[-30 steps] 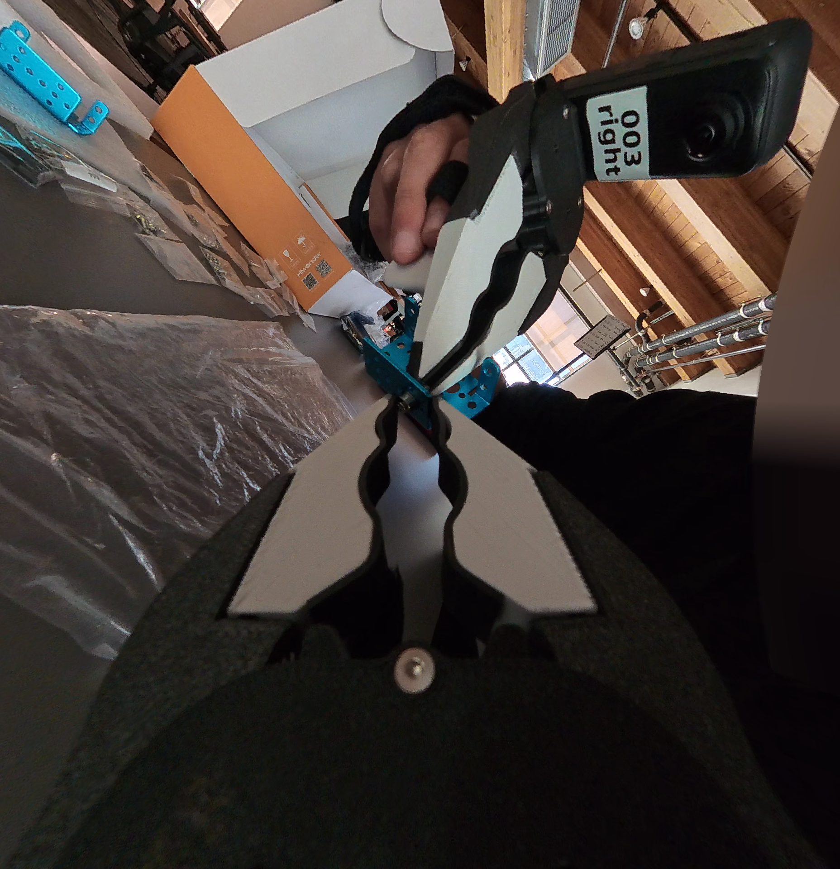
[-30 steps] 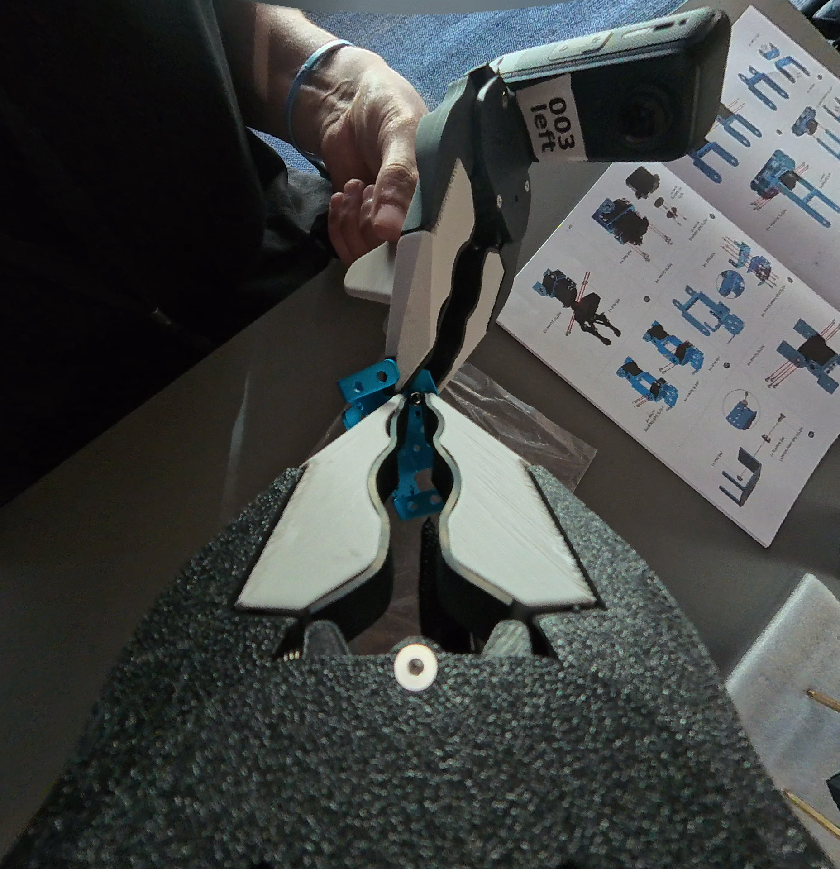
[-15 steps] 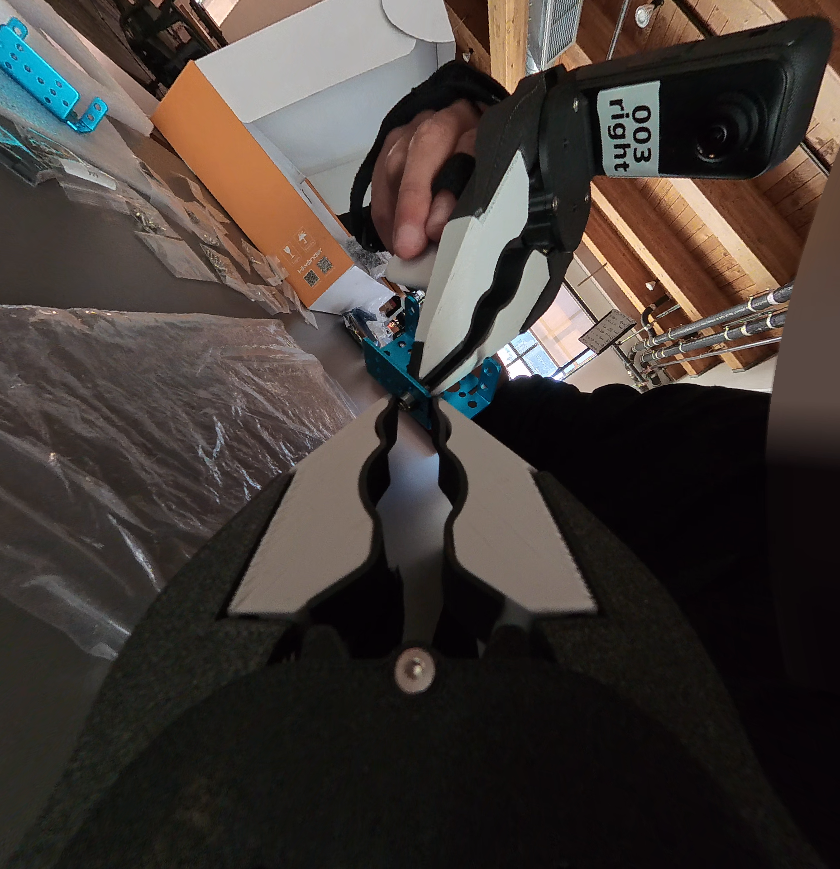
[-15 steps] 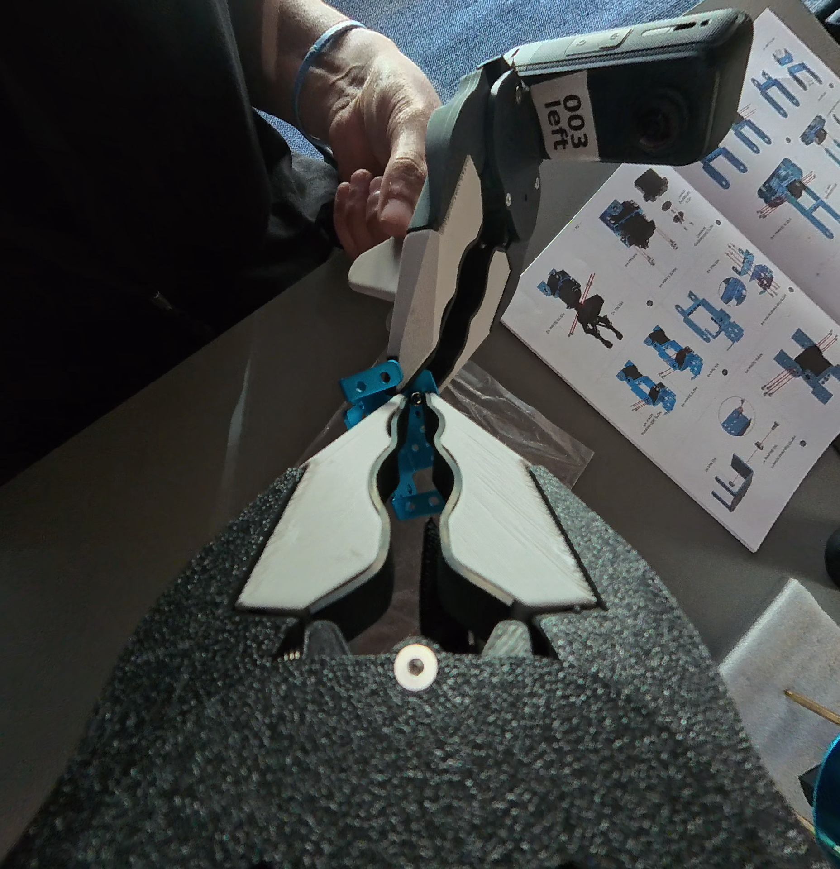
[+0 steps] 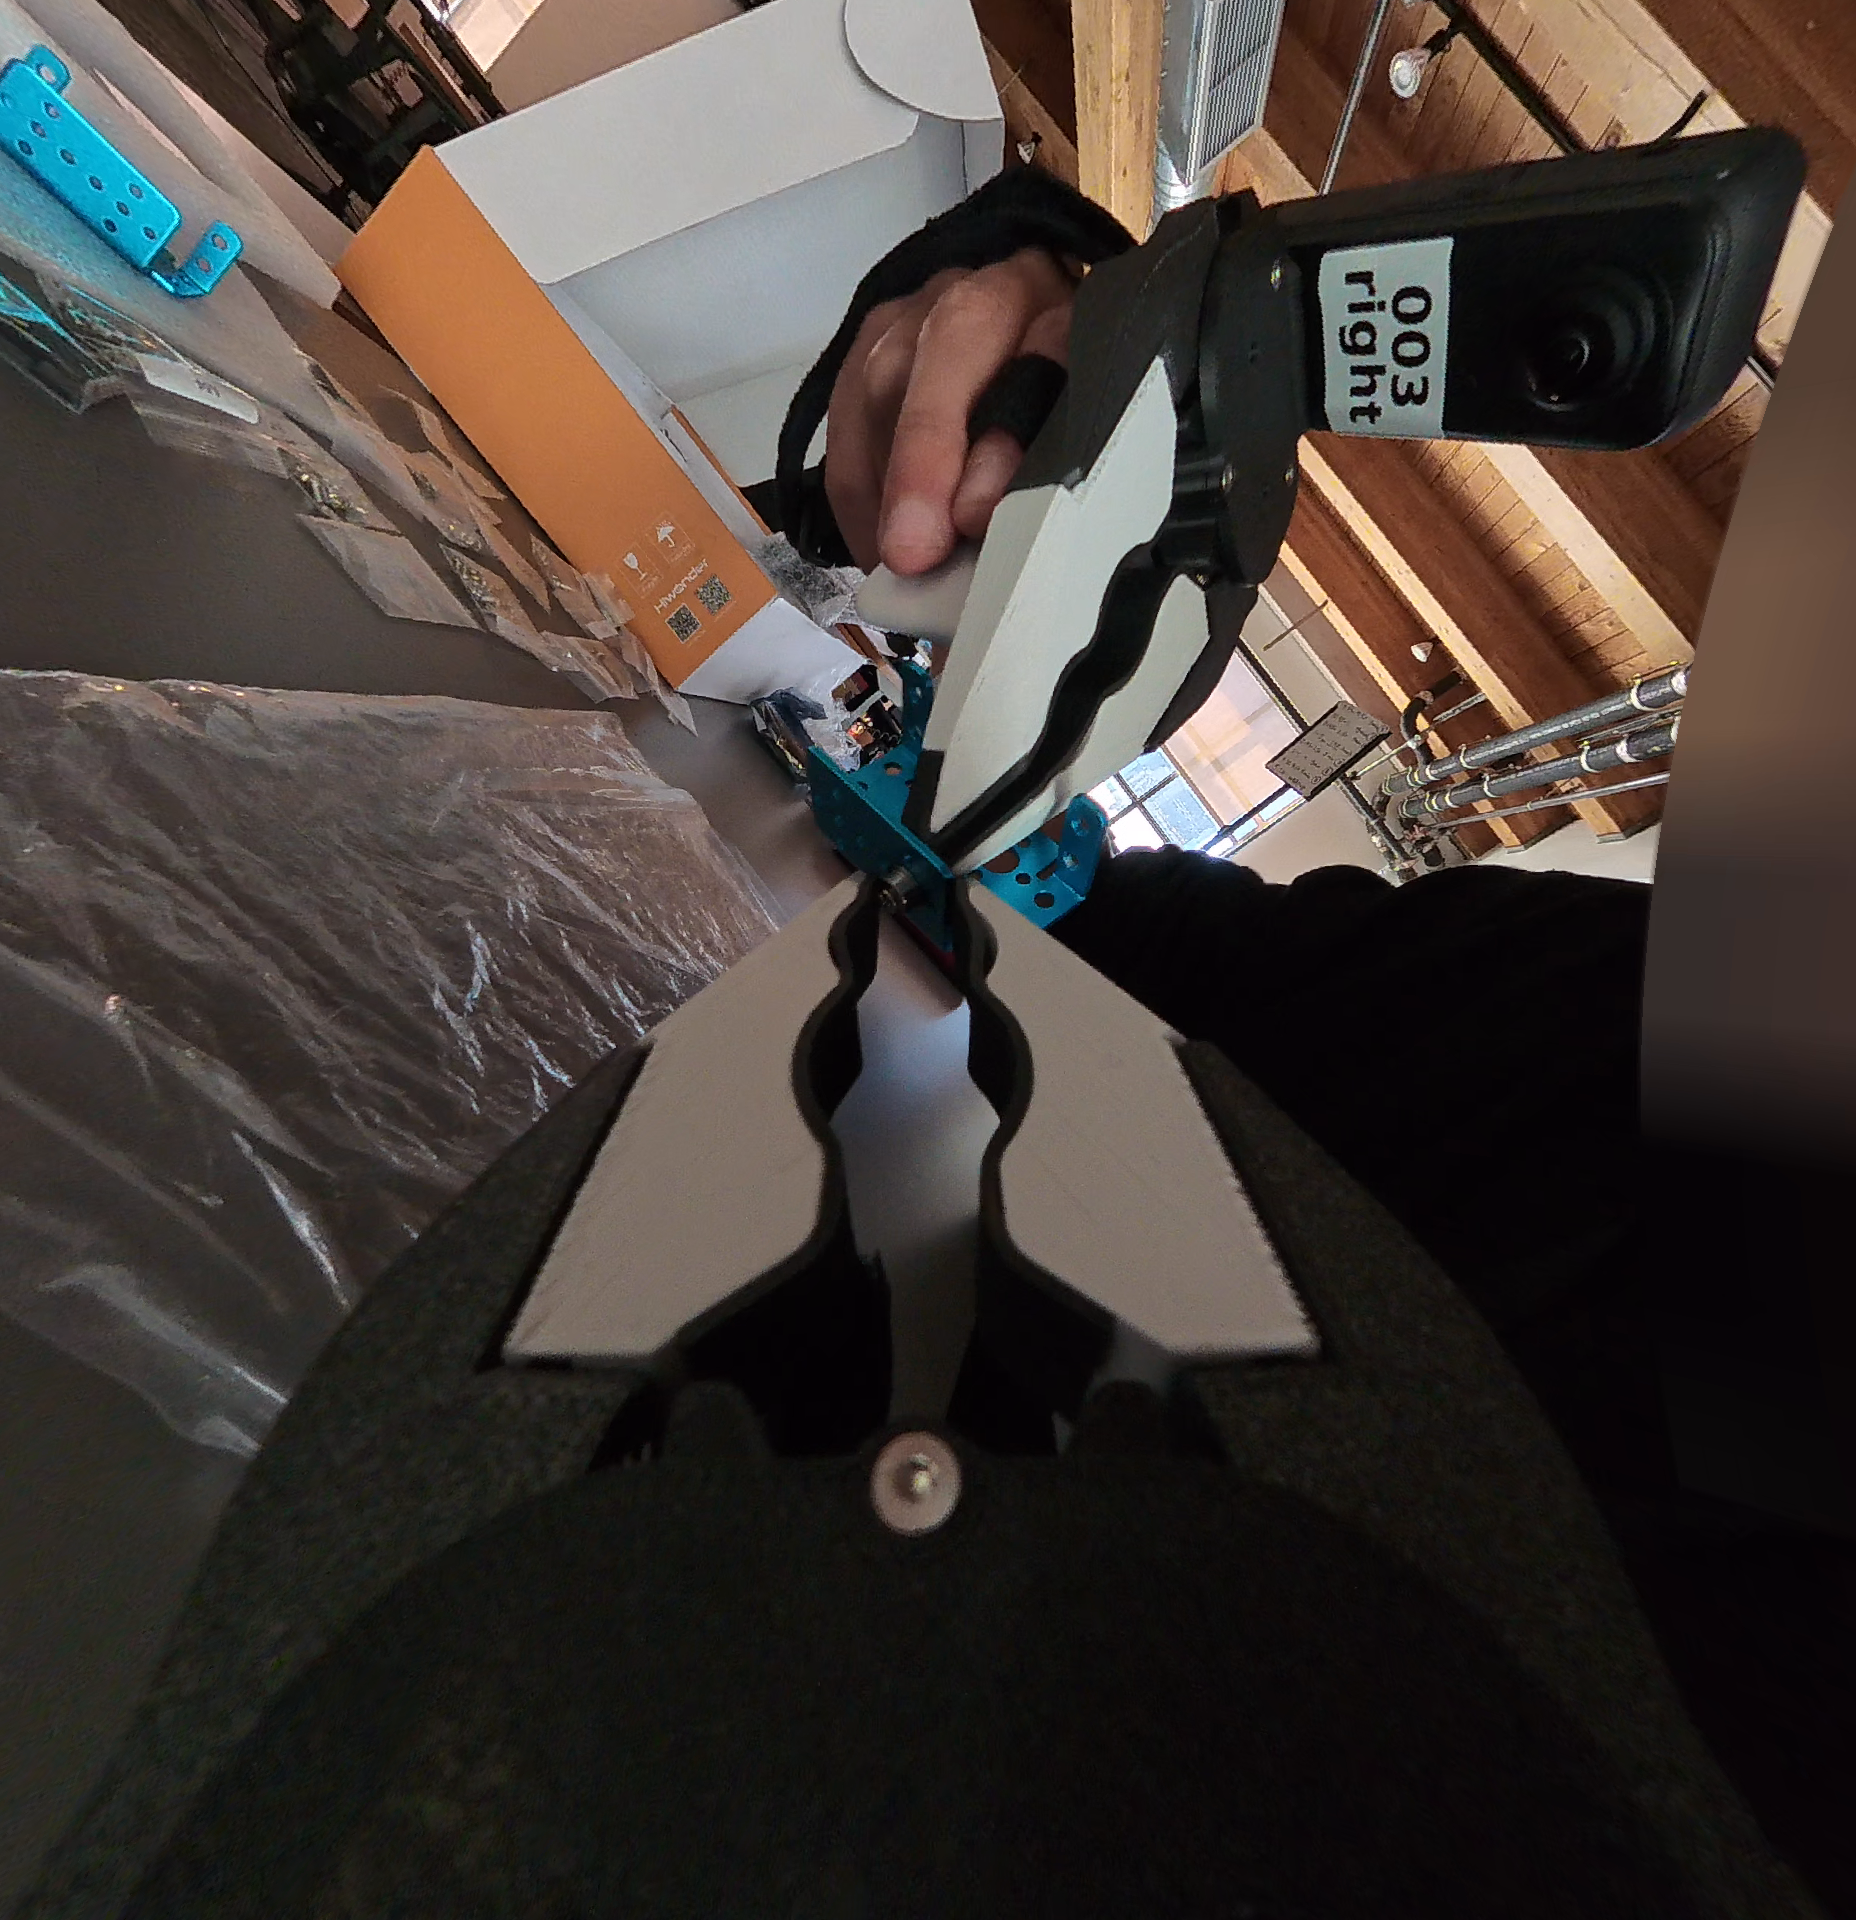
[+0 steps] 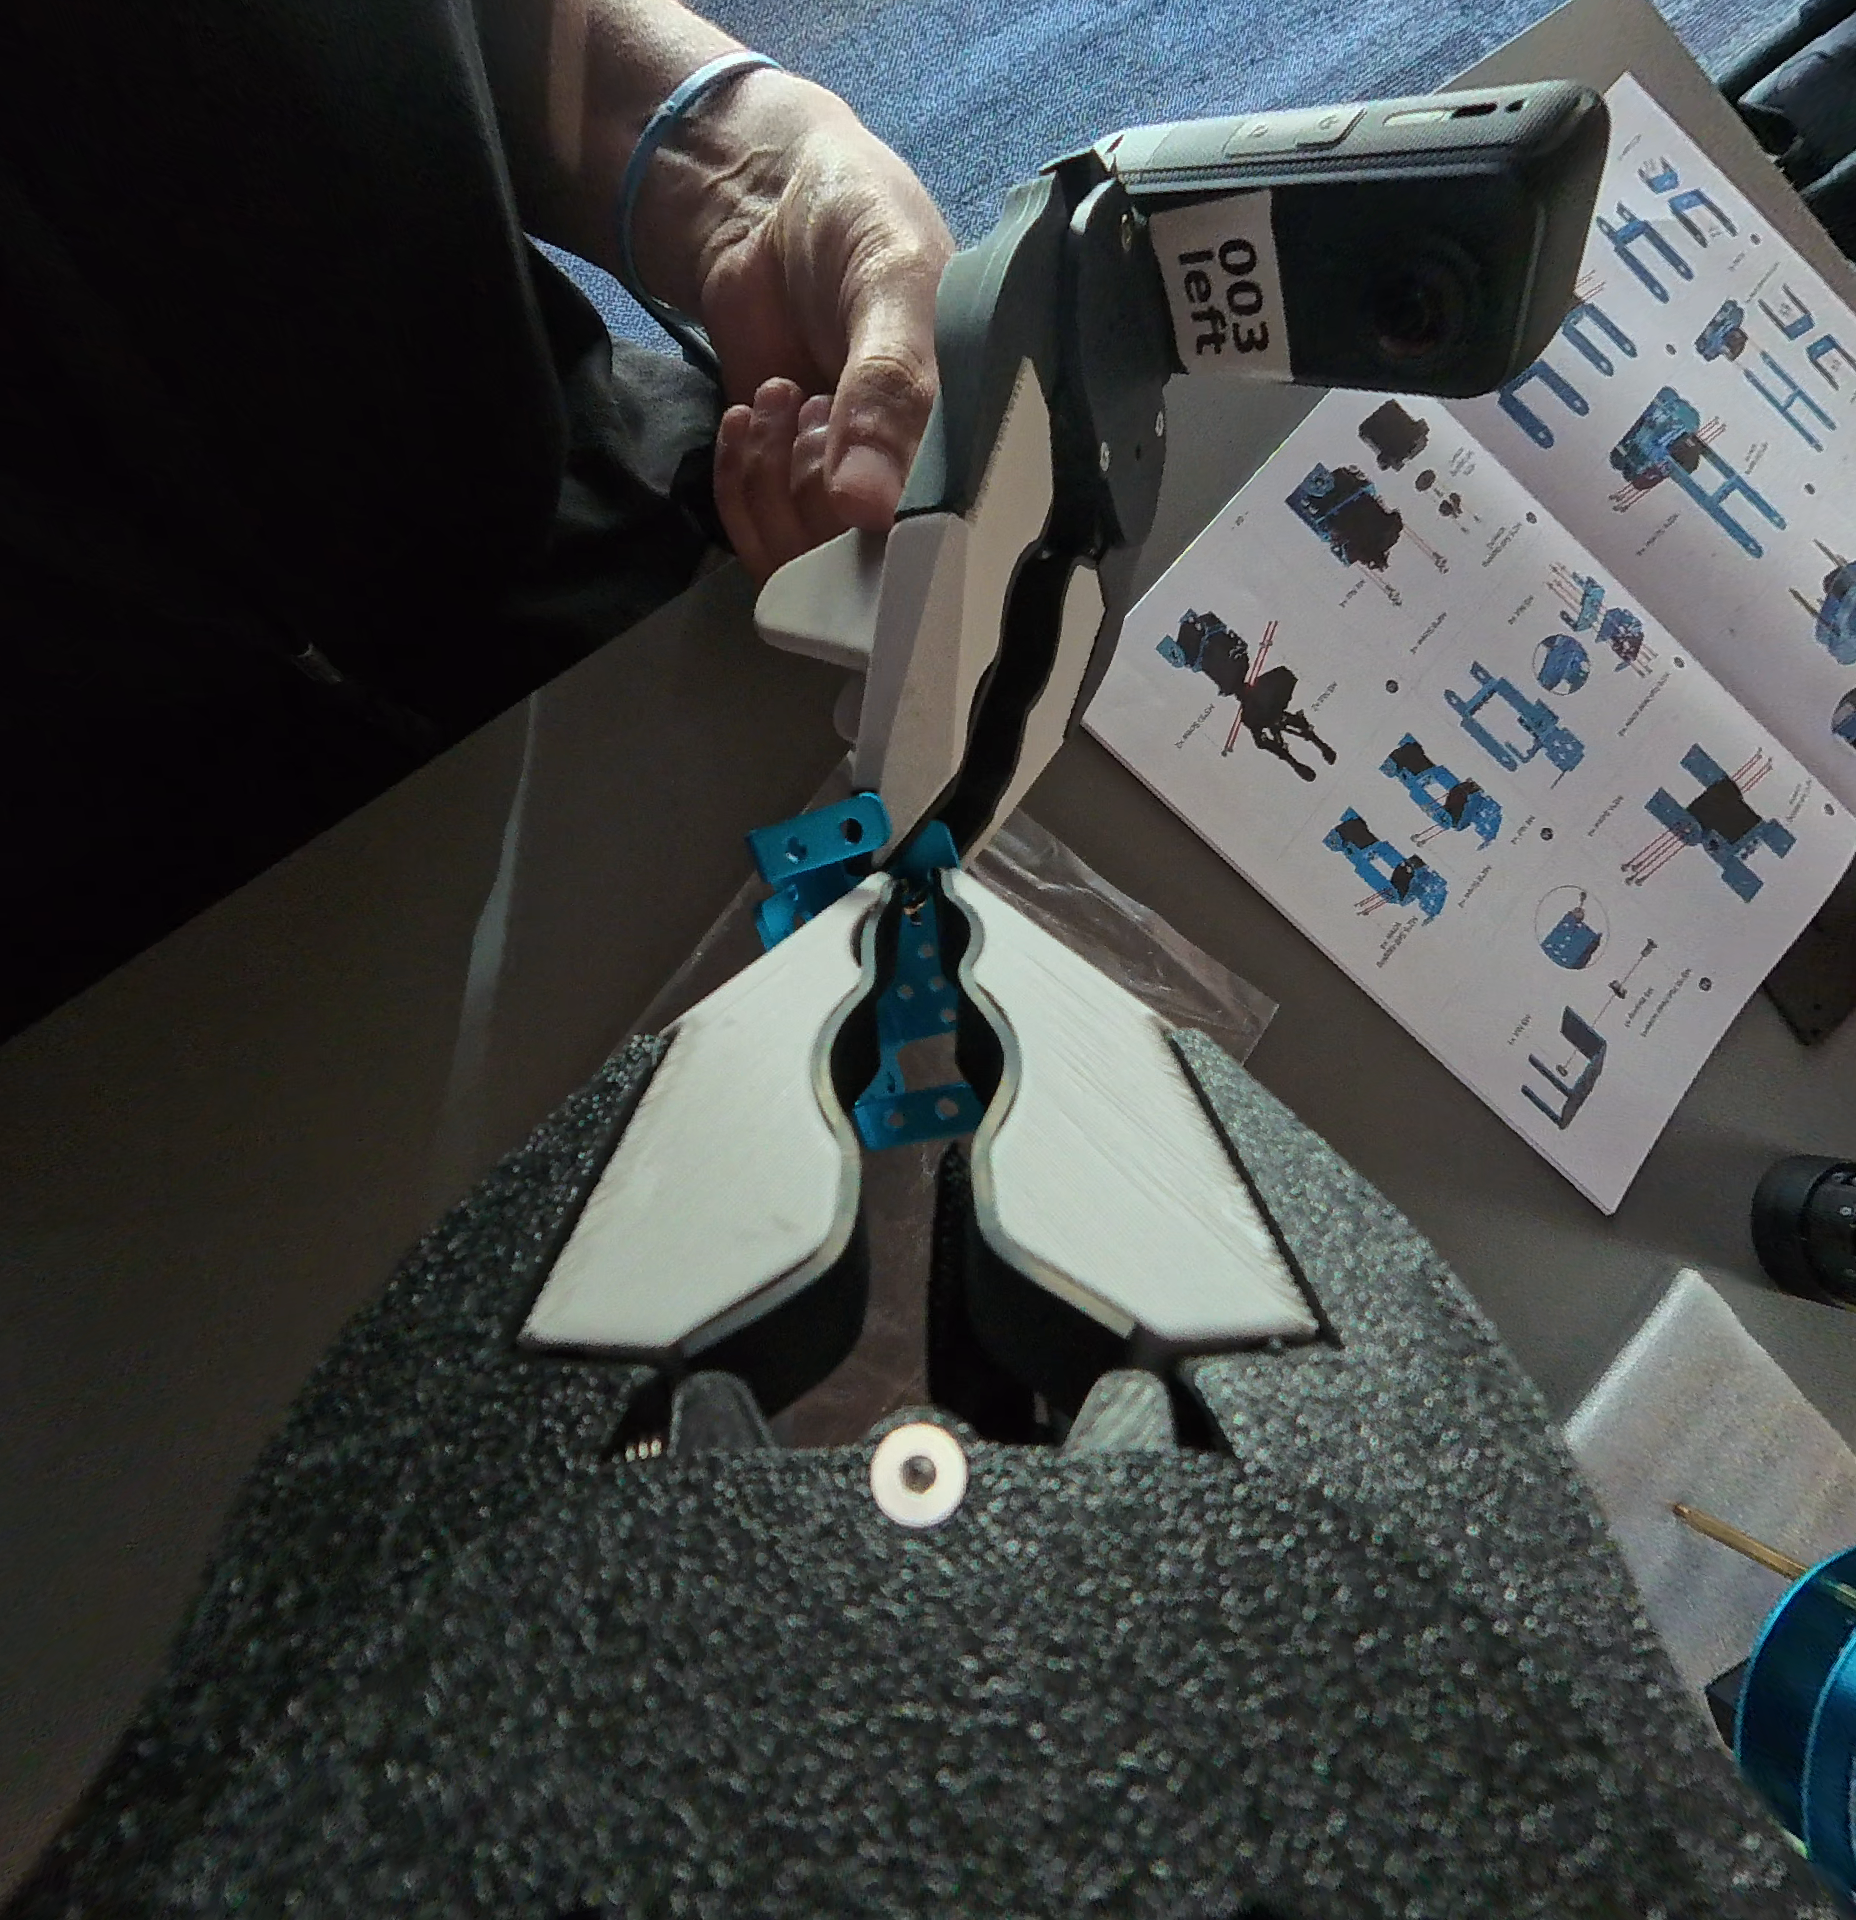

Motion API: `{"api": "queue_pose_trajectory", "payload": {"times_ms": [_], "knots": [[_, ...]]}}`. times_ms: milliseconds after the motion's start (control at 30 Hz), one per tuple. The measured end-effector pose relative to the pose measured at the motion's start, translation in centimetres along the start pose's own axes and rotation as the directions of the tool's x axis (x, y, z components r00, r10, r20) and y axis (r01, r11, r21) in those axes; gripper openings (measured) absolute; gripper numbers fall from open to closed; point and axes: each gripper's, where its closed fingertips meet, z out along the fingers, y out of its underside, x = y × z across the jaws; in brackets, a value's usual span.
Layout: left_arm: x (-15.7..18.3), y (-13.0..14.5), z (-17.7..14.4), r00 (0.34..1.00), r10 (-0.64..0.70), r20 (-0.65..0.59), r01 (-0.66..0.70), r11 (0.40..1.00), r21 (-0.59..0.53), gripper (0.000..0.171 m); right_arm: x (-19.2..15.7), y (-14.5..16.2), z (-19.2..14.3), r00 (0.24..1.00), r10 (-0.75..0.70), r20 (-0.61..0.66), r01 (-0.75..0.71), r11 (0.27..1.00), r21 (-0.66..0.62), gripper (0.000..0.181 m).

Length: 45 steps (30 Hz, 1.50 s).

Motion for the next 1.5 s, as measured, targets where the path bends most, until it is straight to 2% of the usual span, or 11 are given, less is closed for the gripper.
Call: {"api": "queue_pose_trajectory", "payload": {"times_ms": [233, 333, 500, 600, 700, 800, 900, 1033, 1200, 1300, 1500], "knots": [[0.2, -0.1, 0.1, 1.000, 0.004, -0.007, -0.004, 1.000, 0.004, 0.013, 0.0, -0.1, -0.2, 1.000, 0.015, -0.001, -0.015, 1.000, 0.015, 0.007], [0.1, -0.2, 0.0, 1.000, 0.004, -0.005, -0.004, 1.000, 0.012, 0.013, 0.4, -0.2, -0.6, 0.999, 0.018, -0.028, -0.017, 1.000, 0.019, 0.015], [-1.2, -0.1, -0.2, 0.986, 0.113, 0.121, -0.113, 0.994, -0.010, 0.013, 1.9, 0.0, -2.6, 0.992, 0.059, -0.108, -0.057, 0.998, 0.025, 0.018], [-2.5, -0.4, -0.5, 0.923, 0.274, 0.271, -0.266, 0.962, -0.068, 0.013, 3.4, 0.9, -4.2, 0.967, 0.154, -0.203, -0.143, 0.987, 0.067, 0.018], [-4.2, -0.6, -1.1, 0.797, 0.438, 0.416, -0.391, 0.899, -0.196, 0.013, 4.4, 5.8, -4.1, 0.901, 0.347, -0.262, -0.342, 0.937, 0.065, 0.022], [-6.0, -0.4, -1.8, 0.635, 0.599, 0.488, -0.472, 0.801, -0.368, 0.013, 2.9, 9.3, -2.0, 0.818, 0.551, -0.166, -0.540, 0.834, 0.109, 0.027], [-7.2, 0.1, -1.9, 0.511, 0.716, 0.476, -0.511, 0.698, -0.502, 0.013, 1.9, 12.5, 0.2, 0.795, 0.564, -0.224, -0.573, 0.819, 0.028, 0.024], [-7.6, 1.0, -0.7, 0.471, 0.771, 0.429, -0.520, 0.635, -0.572, 0.013, 2.6, 15.4, -0.8, 0.783, 0.523, -0.337, -0.575, 0.815, -0.071, 0.021], [-8.5, 2.4, -0.1, 0.425, 0.813, 0.398, -0.497, 0.577, -0.648, 0.013, 1.4, 17.6, -1.3, 0.781, 0.548, -0.298, -0.608, 0.776, -0.169, 0.018], [-8.9, 3.1, -0.3, 0.443, 0.808, 0.388, -0.472, 0.578, -0.666, 0.013, 0.6, 16.3, -0.6, 0.802, 0.556, -0.217, -0.590, 0.795, -0.144, 0.015], [-9.3, 3.7, -0.5, 0.444, 0.815, 0.371, -0.444, 0.560, -0.699, 0.013, 0.4, 16.5, 1.0, 0.819, 0.535, -0.207, -0.569, 0.802, -0.182, 0.013]]}}
